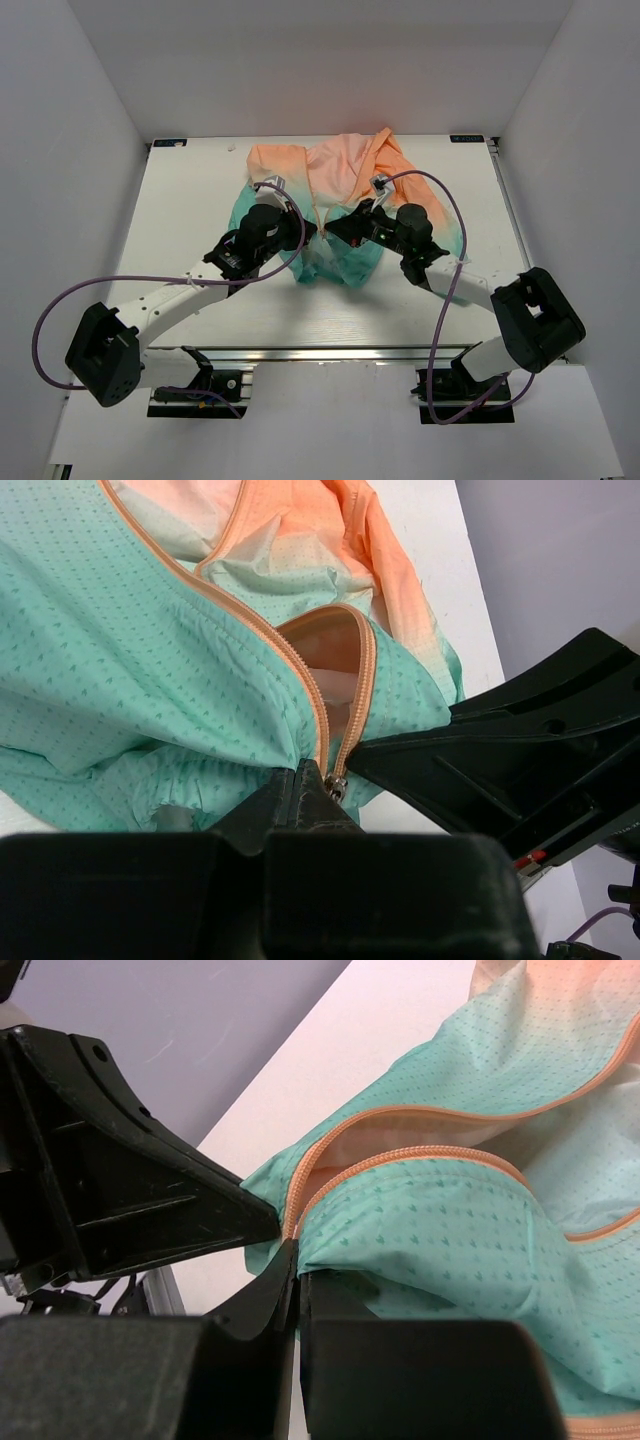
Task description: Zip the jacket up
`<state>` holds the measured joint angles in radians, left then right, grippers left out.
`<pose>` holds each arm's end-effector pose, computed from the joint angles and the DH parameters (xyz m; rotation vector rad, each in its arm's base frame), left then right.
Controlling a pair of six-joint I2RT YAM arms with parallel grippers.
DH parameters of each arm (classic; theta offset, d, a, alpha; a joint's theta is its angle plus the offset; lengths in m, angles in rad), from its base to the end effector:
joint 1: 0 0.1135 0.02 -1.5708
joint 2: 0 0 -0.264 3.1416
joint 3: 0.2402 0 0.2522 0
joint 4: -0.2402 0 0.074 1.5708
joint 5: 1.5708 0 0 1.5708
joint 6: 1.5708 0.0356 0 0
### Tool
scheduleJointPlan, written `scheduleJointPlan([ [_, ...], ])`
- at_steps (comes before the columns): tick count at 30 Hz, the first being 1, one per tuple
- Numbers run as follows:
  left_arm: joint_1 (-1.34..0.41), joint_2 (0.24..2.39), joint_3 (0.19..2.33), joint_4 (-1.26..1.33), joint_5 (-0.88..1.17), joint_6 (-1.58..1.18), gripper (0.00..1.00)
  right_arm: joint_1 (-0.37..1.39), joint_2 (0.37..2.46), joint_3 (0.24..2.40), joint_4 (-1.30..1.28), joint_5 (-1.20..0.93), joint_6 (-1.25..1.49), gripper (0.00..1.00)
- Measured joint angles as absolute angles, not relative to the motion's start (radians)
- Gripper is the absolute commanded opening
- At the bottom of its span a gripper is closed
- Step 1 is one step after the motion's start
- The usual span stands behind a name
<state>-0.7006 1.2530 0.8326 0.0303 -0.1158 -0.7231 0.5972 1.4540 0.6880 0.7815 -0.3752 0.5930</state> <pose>0.2219 -0.1817 0.2775 -0.1026 2.0476 -0.8068 0.2527 0.1876 0.2508 -0.3240 1.6617 1.2078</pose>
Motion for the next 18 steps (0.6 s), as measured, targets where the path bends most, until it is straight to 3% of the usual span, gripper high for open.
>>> scheduleJointPlan([
  [18,-0.701,1.251,0.833,0.031,-0.115,-0.722,0.0,0.597,1.424,0.654,0.78,-0.408,0.594,0.0],
])
